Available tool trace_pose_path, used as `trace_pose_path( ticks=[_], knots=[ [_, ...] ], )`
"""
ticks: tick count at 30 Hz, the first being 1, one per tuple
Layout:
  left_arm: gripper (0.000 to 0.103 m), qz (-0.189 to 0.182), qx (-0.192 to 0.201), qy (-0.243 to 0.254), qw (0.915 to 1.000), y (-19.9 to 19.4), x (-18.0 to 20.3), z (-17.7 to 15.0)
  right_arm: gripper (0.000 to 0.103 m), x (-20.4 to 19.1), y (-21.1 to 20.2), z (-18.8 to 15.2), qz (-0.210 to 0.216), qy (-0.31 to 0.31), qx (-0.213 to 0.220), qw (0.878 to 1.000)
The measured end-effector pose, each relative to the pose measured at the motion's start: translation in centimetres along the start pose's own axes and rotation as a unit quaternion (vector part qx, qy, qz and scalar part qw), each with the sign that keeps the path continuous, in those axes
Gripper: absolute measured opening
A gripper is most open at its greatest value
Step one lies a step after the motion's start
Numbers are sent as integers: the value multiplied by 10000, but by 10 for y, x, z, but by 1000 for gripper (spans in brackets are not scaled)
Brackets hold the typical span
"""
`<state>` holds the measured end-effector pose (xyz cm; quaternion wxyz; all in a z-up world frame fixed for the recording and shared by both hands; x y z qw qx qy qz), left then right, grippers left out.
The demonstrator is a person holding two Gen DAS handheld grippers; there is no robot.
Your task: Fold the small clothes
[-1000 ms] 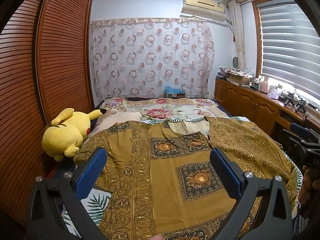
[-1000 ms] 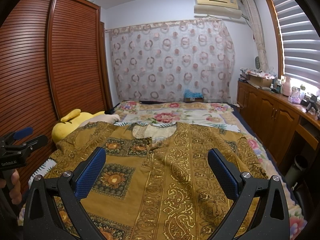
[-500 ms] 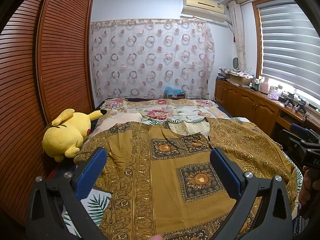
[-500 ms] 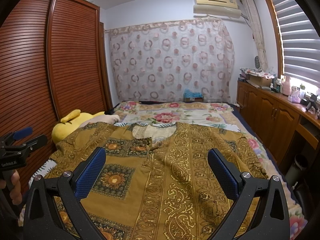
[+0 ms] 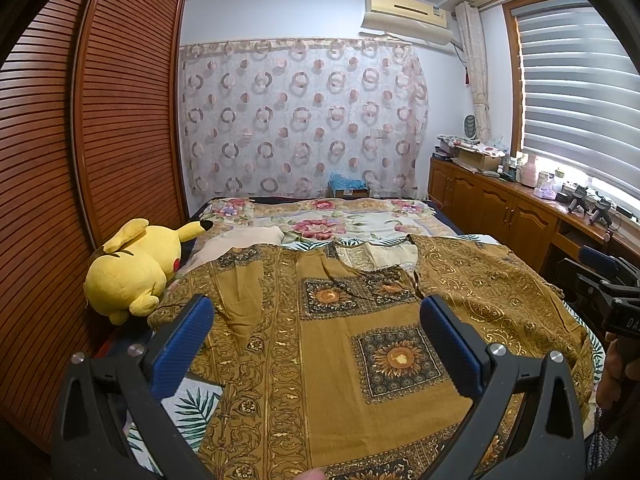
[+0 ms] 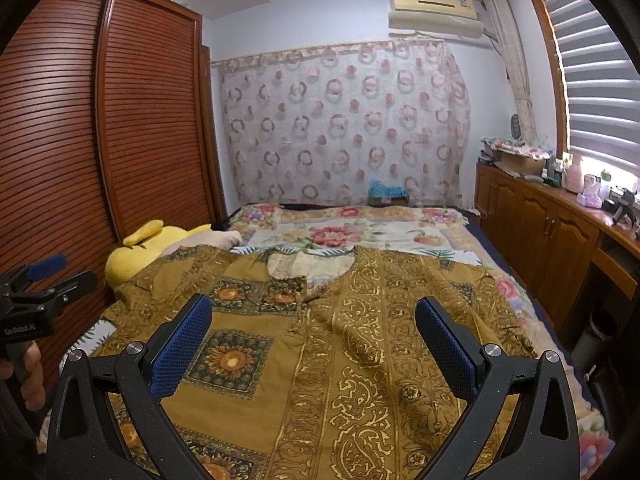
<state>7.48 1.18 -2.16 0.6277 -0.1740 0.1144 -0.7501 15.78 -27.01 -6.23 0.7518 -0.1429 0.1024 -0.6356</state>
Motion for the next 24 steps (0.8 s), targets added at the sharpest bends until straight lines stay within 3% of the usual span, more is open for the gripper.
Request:
trace_pose_path(
  ticks=[14, 24],
  knots=[
    [103, -14, -61, 9, 10000, 1, -1, 0, 103, -4, 3, 3, 62, 3, -67, 10000],
    [103, 57, -294, -108, 9995, 10, -31, -15, 103, -18, 14, -13, 313, -65, -271, 9991]
  ],
)
Point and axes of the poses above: each gripper's, at about its wrist camera, not at the fingertips, and y roughly the way its jaws point, x to its right, z to its top, the point moved 9 cm from there along y, roughly the way its jaws point, and after that the axes turned 12 degrees about -z, right-handed, at the moved point
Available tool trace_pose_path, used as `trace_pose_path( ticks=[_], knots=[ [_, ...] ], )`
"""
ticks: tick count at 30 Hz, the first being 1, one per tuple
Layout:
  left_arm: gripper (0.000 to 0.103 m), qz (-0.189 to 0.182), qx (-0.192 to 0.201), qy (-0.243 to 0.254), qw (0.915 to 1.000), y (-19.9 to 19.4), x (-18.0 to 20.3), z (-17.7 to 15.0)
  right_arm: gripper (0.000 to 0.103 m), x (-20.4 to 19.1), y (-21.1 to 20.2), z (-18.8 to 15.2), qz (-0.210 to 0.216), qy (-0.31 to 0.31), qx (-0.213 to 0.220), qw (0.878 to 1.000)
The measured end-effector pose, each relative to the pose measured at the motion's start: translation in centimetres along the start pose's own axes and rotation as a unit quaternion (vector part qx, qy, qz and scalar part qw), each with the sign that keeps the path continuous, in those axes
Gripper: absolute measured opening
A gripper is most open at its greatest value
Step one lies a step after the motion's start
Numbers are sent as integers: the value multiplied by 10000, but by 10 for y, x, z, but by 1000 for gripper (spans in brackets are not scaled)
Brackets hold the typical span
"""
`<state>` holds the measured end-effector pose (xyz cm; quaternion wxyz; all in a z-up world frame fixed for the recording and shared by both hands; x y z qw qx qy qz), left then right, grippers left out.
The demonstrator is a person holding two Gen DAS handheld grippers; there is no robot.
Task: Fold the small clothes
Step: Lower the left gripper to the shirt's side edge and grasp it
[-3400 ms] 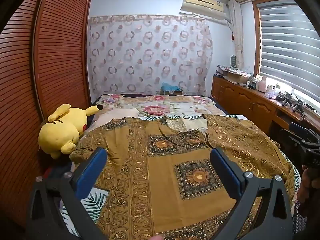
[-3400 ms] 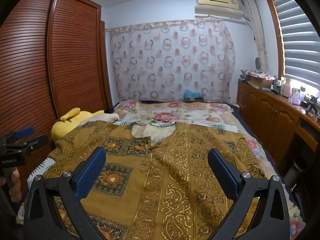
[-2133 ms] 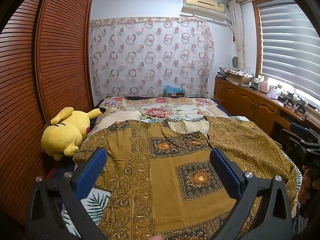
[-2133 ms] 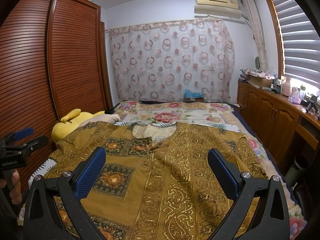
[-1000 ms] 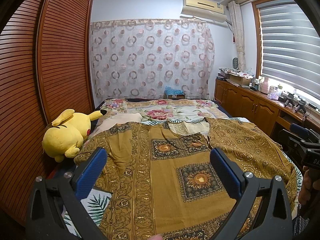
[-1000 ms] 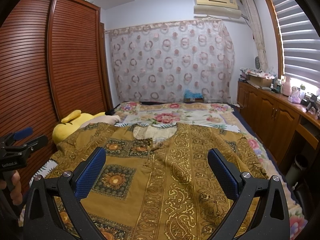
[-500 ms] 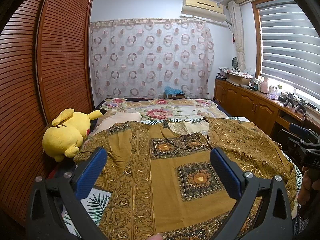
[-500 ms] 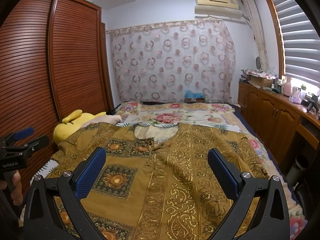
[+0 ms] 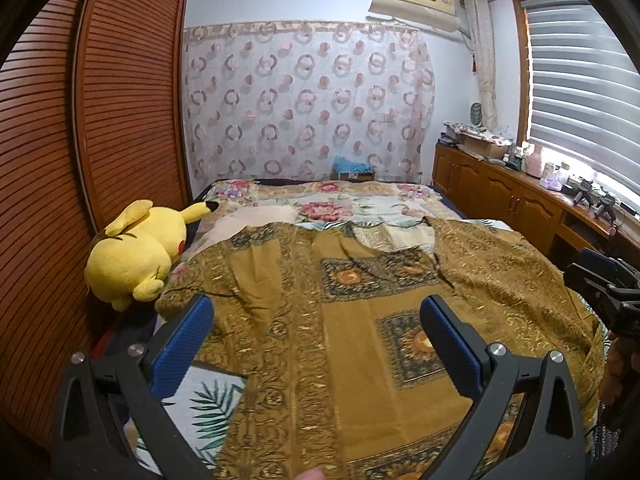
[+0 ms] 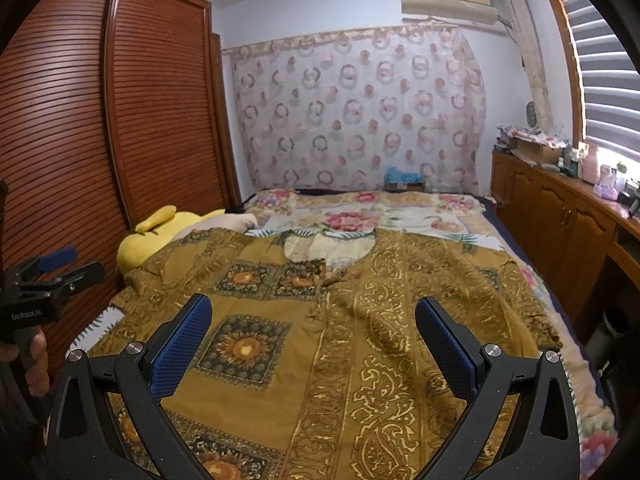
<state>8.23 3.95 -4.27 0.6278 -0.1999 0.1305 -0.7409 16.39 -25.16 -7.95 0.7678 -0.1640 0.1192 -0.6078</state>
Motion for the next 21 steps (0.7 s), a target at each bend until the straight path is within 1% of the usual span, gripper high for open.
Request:
trace_pose_path(
  ticks=[6, 10, 17, 18, 20, 21],
  knots=[
    [103, 98, -181, -134, 9997, 6, -28, -13, 103, -11, 13, -7, 145, -95, -129, 9998],
    [103, -39, -368, -183, 9991, 13, -52, -25, 103, -22, 24, -15, 279, -191, -266, 9991],
    [103, 90, -703, -308, 9970, 24, -97, -45, 103, -45, 46, -29, 530, -416, -502, 9965],
    [103, 61, -747, -383, 9964, 26, -104, -49, 103, -49, 49, -31, 581, -452, -545, 9958],
    [103, -118, -883, -566, 9944, 30, -114, -56, 103, -58, 55, -35, 679, -599, -637, 9939],
    [103, -100, -947, -592, 9937, 32, -121, -59, 103, -62, 58, -36, 693, -688, -660, 9930]
  ],
)
Point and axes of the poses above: each gripper's, at about its wrist camera, not at the fingertips, and y roughly the way its jaws point, x to its right, z to its top, the point moved 9 cm from there along y, roughly the way its jaws point, and after that the axes turned 12 degrees about -z, right-handed, at the moved point
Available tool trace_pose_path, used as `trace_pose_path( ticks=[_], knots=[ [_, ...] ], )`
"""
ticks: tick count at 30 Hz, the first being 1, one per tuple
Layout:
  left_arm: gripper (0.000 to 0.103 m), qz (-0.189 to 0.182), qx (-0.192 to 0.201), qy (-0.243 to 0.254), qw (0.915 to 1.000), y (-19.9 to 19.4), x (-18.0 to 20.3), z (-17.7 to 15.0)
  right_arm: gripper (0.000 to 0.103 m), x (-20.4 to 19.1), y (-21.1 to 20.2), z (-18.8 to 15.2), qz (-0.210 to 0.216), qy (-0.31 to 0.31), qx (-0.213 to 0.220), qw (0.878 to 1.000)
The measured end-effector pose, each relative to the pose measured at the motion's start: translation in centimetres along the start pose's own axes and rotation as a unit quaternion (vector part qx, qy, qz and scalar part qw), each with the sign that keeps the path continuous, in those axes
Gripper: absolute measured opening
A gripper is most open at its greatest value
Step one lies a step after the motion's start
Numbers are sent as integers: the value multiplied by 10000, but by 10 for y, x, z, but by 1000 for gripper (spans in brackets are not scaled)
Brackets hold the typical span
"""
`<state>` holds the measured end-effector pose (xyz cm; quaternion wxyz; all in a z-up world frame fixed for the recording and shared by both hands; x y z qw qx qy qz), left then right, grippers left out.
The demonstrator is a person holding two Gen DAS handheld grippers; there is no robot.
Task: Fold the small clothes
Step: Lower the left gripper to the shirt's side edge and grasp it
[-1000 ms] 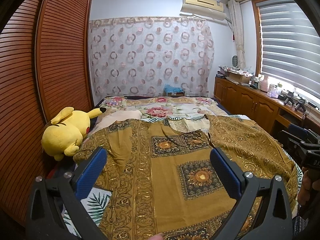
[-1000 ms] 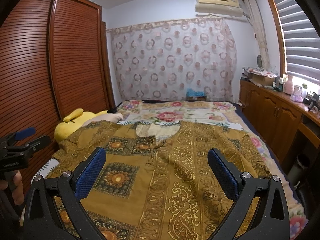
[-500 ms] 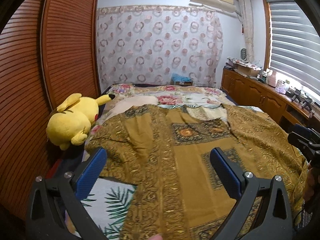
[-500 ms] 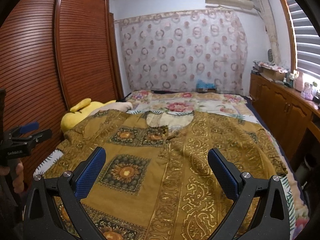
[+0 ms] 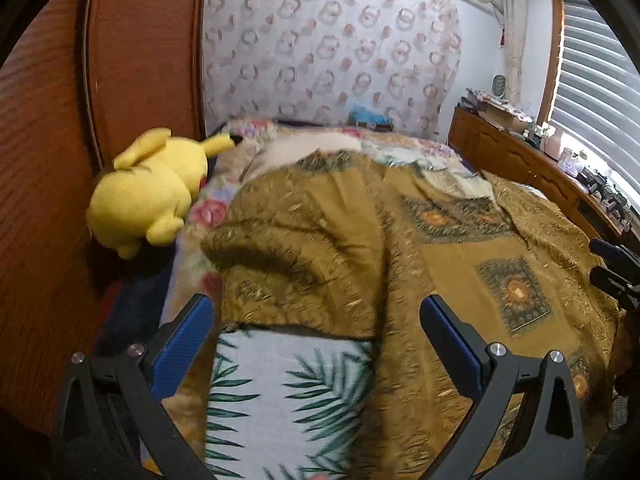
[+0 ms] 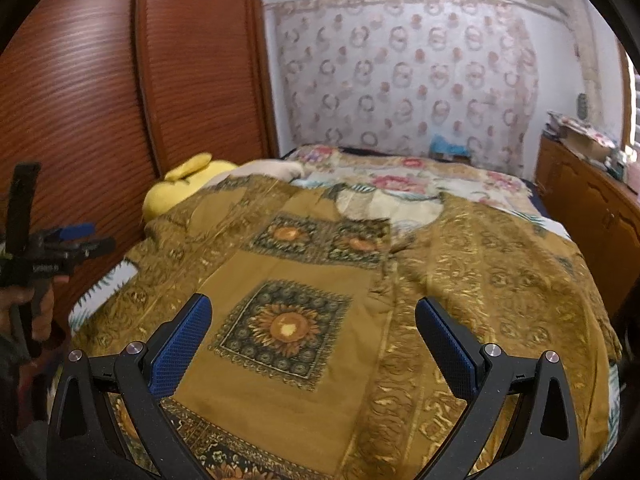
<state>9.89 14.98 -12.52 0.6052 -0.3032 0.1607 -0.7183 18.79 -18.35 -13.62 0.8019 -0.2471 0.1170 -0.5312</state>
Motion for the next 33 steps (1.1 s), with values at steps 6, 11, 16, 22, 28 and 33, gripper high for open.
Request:
trace_pose_path(
  ticks=[6, 11, 16, 22, 28, 33],
  knots=[
    [98, 8, -328, -239, 9992, 13, -37, -9, 103, -24, 16, -2, 317, -232, -187, 9991],
    [74, -103, -570, -384, 9976, 29, -55, -14, 103, -41, 26, -4, 532, -372, -353, 9973],
    [51, -211, -761, -528, 9955, 46, -65, -19, 103, -56, 32, -6, 639, -566, -406, 9955],
    [23, -363, -767, -516, 9951, 46, -65, -20, 103, -59, 32, -11, 715, -607, -457, 9945],
    [3, 40, -447, -12, 9990, 28, -61, -2, 103, -58, 36, -15, 743, -599, -540, 9940],
    [3, -178, -3, 195, 9997, 10, -34, 31, 103, -51, 35, -17, 729, -519, -535, 9946]
  ],
)
Point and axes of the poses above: each gripper's, at about its wrist camera, not at the fingertips, and y roughly the way its jaws point, x to its right, z to its top, the point moved 9 cm from there along y, roughly the way its jaws point, and after that the axes turned 12 degrees about -z, right-handed, at the moved point
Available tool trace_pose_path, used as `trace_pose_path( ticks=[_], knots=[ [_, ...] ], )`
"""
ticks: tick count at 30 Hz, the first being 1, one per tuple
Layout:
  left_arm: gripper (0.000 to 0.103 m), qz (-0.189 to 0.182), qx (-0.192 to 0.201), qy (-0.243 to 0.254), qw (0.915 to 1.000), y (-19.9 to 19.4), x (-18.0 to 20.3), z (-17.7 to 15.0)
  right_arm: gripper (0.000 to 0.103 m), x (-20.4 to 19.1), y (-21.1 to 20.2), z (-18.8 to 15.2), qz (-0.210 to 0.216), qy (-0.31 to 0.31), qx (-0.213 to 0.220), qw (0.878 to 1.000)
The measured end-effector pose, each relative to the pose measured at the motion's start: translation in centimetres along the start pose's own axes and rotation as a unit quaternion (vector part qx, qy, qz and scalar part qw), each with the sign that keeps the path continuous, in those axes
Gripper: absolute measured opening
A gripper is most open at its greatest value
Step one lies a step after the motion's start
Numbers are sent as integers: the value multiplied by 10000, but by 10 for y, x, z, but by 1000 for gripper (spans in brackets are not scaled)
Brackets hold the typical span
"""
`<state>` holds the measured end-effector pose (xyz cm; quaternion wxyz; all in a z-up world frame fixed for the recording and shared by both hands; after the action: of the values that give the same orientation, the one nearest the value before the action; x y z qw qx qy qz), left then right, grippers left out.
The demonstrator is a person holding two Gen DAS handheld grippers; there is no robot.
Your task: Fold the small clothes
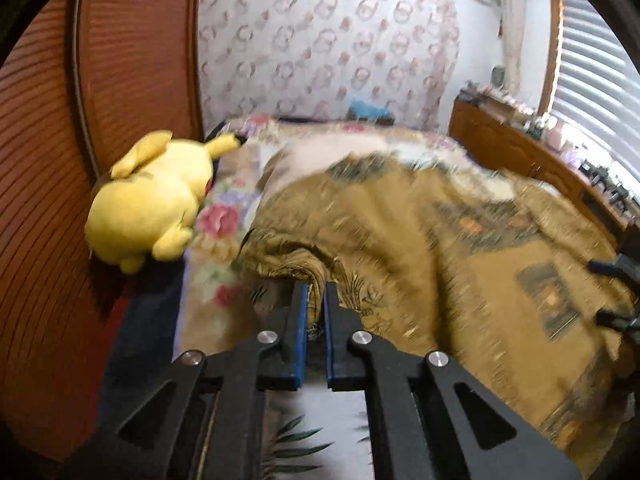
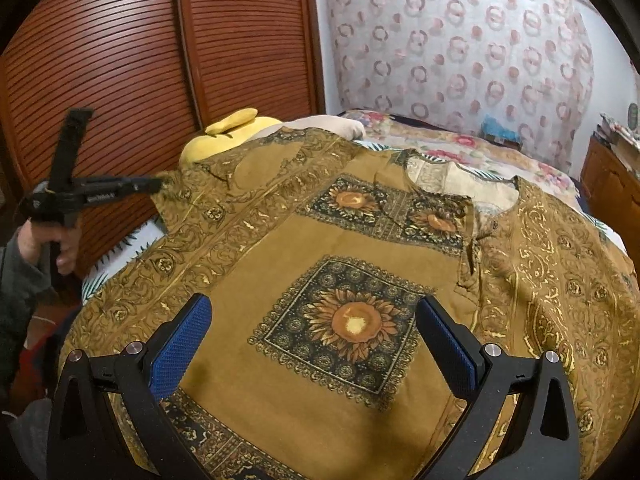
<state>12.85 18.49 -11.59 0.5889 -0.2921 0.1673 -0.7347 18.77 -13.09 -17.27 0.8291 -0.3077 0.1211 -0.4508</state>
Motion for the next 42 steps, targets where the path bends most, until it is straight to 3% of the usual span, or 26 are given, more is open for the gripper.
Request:
trace_pose_path(
  ticks=[3, 9, 16, 20, 27, 33, 35, 36, 41, 42],
  knots=[
    [2, -324, 184, 131, 9992, -2, 26, 25, 103, 12, -5, 1, -58, 119, 35, 9999],
    [3, -872, 182, 507, 9947, 13, 86, 50, 103, 42, -20, 7, -298, 344, 163, 9988],
    [3, -1408, -87, 788, 9869, 31, 149, 48, 103, 71, -38, 5, -505, 536, 262, 9969],
    [7, -1026, -275, 809, 9910, 37, 152, 38, 103, 81, -41, 2, -551, 622, 256, 9962],
    [26, -917, -34, 658, 9936, 13, 137, 36, 103, 81, -37, 4, -562, 559, 200, 9966],
    [44, -633, 205, 560, 9962, -8, 110, 38, 103, 67, -23, 21, -499, 204, 165, 9984],
    [59, -631, 293, 480, 9964, -13, 100, 39, 102, 59, -16, 30, -409, 42, 153, 9990],
    [59, -640, 338, 443, 9964, -17, 96, 39, 101, 54, -11, 35, -360, -36, 144, 9992],
    [62, -536, 395, 385, 9970, -24, 80, 33, 88, 26, 25, 60, -16, -354, -11, 9994],
    [62, -484, 393, 378, 9973, -21, 80, 33, 80, 21, 34, 64, 48, -398, -64, 9992]
  ],
)
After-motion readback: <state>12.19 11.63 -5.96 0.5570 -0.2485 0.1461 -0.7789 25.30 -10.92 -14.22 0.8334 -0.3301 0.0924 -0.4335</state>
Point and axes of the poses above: each gripper's, at about its wrist camera, not at the fingertips, and y roughly the way its jaws point, x to its right, z to its top, the point moved 9 cm from there along y, roughly the way its jaws point, and after that the axes turned 12 degrees about -z, right-handed, at the moved point
